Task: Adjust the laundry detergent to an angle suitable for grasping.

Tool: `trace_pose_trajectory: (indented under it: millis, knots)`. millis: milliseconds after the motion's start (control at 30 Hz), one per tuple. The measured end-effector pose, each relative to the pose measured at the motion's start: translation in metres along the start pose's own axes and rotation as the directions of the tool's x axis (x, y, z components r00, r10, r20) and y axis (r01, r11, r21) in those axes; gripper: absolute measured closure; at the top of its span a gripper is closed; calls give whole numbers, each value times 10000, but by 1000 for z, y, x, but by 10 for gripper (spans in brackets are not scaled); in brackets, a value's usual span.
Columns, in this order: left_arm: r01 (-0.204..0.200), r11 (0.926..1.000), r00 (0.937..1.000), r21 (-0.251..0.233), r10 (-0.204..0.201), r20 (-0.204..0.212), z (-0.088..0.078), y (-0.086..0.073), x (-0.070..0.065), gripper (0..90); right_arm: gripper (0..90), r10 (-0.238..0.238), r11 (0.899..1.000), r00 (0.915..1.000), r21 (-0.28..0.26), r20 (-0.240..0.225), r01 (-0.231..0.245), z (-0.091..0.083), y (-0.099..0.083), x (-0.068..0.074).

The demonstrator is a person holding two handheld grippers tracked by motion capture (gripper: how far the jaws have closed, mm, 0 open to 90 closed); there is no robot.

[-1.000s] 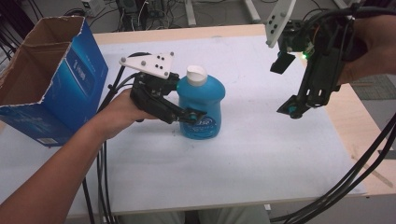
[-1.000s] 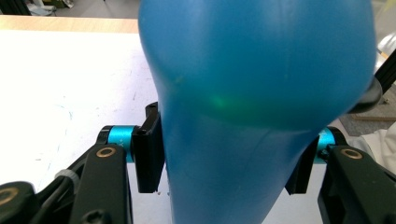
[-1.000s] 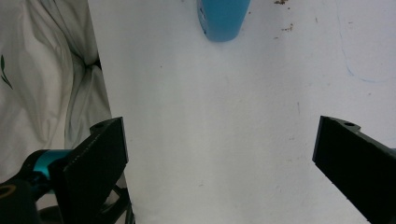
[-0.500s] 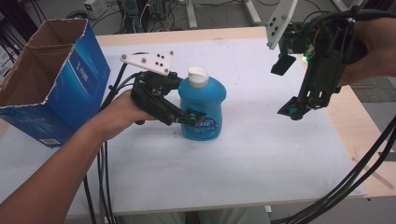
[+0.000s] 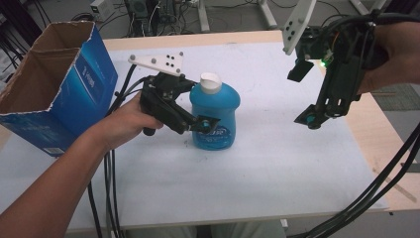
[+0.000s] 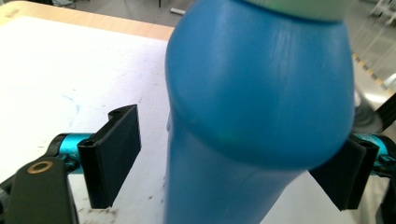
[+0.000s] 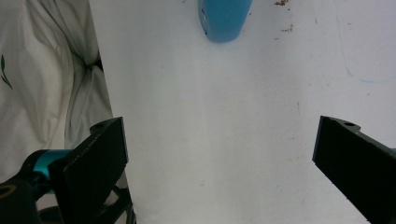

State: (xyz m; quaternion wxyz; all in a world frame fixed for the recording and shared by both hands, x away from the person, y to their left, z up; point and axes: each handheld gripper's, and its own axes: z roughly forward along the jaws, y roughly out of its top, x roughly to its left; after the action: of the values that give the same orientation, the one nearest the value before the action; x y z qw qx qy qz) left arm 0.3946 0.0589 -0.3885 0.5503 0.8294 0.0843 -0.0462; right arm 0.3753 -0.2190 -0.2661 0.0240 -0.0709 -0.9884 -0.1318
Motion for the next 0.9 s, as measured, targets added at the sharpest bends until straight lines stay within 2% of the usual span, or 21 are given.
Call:
trace_pose_trajectory:
  millis: [33, 100, 133, 233, 267, 300, 333, 367, 500, 533, 600, 633, 667, 733, 833, 867, 900]
  knots:
    - [-42, 10000, 10000, 60, 42, -34, -1, 0, 0, 167, 23, 0, 10000, 10000, 6, -1, 0, 0, 0, 0]
    - [-399, 9992, 9992, 77, 399, 18, -4, 1, -1, 167, 23, 25, 10000, 10000, 47, 3, -25, 0, 0, 1]
    - [-399, 9992, 9992, 77, 399, 18, -4, 1, -1, 166, 23, 25, 10000, 10000, 47, 3, -25, 0, 0, 1]
    - [-730, 9973, 9972, -64, 729, -160, -6, 5, -5, 166, 23, -12, 10000, 10000, 17, 14, 12, 0, 0, 0]
    - [-730, 9973, 9972, -64, 729, -160, -6, 5, -5, 153, 23, -12, 10000, 10000, 17, 14, 12, 0, 0, 0]
    - [-796, 9968, 9963, 25, 796, -317, -7, 5, -6, 71, 23, -32, 10000, 10000, 22, 14, 32, 0, 1, 1]
    - [-775, 9970, 9961, 84, 778, -406, -6, 5, -7, 71, 23, -32, 10000, 10000, 22, 14, 32, 0, 1, 1]
    - [-818, 9966, 9953, 103, 823, -517, -7, 6, -8, 16, 23, -14, 10000, 10000, 17, 7, 14, 0, 1, 1]
    - [-818, 9963, 9935, 252, 835, -779, -15, 11, -12, 16, 23, -32, 10000, 10000, -4, 20, 32, -1, 2, 2]
    - [-804, 9964, 9926, 278, 826, -892, -19, 14, -13, 16, 23, -27, 10000, 10000, -30, 27, 28, -2, 2, 2]
    - [-506, 9985, 9903, 229, 532, -1288, -28, 22, -14, 16, 23, -12, 10000, 10000, -47, 49, 13, -3, 1, 3]
    - [-395, 9987, 9897, 335, 437, -1362, -35, 29, -15, 16, 23, -19, 10000, 10000, -61, 54, 19, -4, 1, 3]
    - [-444, 9977, 9883, 506, 513, -1440, -40, 34, -15, 16, 23, -21, 10000, 10000, -72, 70, 21, -4, 1, 2]
    - [-358, 9941, 9831, 1023, 534, -1752, -54, 51, -16, 16, 23, -10, 10000, 10000, -56, 72, 10, -5, 0, 2]
    - [157, 9832, 9783, 1821, 226, -2060, -69, 72, -12, 16, 23, -45, 10000, 10000, -82, 86, 45, -5, 0, 2]
    - [163, 9756, 9761, 2188, 319, -2150, -73, 79, -11, 16, 23, -23, 10000, 10000, -80, 63, 24, -5, 0, 2]
    - [-17, 9619, 9745, 2735, 630, -2155, -78, 88, -8, 16, 23, -51, 10000, 10000, -82, 73, 51, -5, 1, 2]
